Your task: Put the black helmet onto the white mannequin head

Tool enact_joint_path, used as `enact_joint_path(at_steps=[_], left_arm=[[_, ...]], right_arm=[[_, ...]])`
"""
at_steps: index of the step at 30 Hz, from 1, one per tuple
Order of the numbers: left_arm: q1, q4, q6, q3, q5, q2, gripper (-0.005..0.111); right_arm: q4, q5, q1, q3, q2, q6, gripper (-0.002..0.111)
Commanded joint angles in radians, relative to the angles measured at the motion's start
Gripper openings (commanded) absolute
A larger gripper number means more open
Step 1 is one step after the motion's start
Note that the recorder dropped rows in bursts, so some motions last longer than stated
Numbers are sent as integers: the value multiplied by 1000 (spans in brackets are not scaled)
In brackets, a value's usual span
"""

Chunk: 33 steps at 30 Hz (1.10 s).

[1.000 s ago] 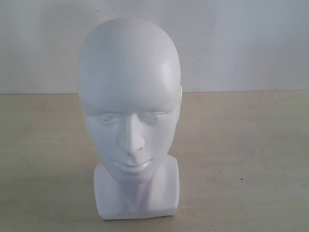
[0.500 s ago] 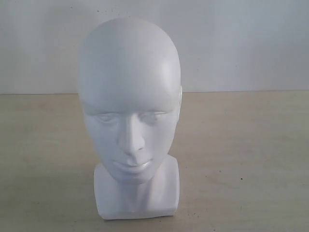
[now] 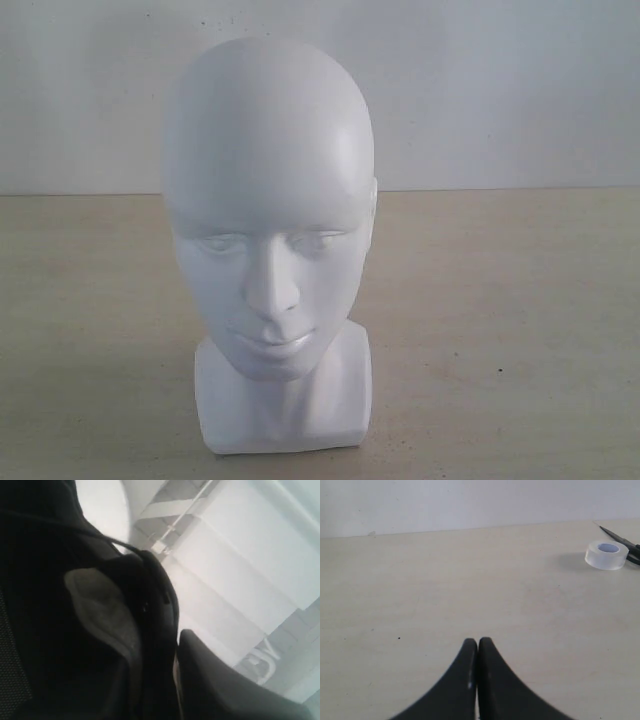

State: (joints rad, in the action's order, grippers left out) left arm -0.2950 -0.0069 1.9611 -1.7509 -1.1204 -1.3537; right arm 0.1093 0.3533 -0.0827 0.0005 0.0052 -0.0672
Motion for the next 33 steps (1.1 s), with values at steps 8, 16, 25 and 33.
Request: enact_joint_path(at_steps=[8, 16, 25, 33], left_arm=[[-164, -128, 50, 60, -101, -98, 4], [-247, -114, 50, 228, -101, -101, 4], [-264, 50, 50, 319, -101, -99, 4], [-264, 144, 50, 319, -101, -95, 4]], right_arm=[[-8, -6, 0, -1, -5, 1, 0], [-8, -6, 0, -1, -5, 1, 0], [-8, -6, 0, -1, -5, 1, 0], [-8, -6, 0, -1, -5, 1, 0]])
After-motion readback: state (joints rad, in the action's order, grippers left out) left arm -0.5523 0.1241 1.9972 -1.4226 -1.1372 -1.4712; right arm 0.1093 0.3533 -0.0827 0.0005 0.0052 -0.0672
